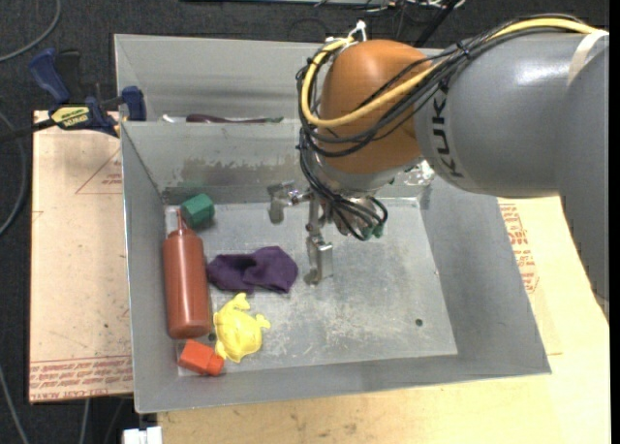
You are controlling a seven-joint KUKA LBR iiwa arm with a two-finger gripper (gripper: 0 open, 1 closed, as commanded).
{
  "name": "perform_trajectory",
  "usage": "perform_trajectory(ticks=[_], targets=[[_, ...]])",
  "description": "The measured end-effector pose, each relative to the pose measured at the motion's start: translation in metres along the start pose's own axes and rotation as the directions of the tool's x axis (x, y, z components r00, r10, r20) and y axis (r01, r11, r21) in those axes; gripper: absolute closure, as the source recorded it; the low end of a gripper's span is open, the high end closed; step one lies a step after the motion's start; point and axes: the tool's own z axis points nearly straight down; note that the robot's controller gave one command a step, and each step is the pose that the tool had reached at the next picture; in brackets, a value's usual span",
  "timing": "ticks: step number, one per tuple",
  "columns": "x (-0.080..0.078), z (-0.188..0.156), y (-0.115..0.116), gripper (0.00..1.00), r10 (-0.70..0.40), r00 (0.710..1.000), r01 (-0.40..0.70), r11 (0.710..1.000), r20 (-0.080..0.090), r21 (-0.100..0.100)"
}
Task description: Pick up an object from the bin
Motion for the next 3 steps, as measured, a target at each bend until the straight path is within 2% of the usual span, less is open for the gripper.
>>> perform_trajectory(ticks=[1, 2, 3], targets=[[0.0, 0.011, 0.003, 0.0, -0.046, 0.999, 0.046, 0.999, 0.006, 0.002], [0.004, 0.059, 0.014, 0.0, -0.145, 0.989, 0.145, 0.989, 0.003, 0.0], [-0.008, 0.108, 0.024, 1.0, -0.124, 0.992, 0.124, 0.992, 0.008, 0.001]])
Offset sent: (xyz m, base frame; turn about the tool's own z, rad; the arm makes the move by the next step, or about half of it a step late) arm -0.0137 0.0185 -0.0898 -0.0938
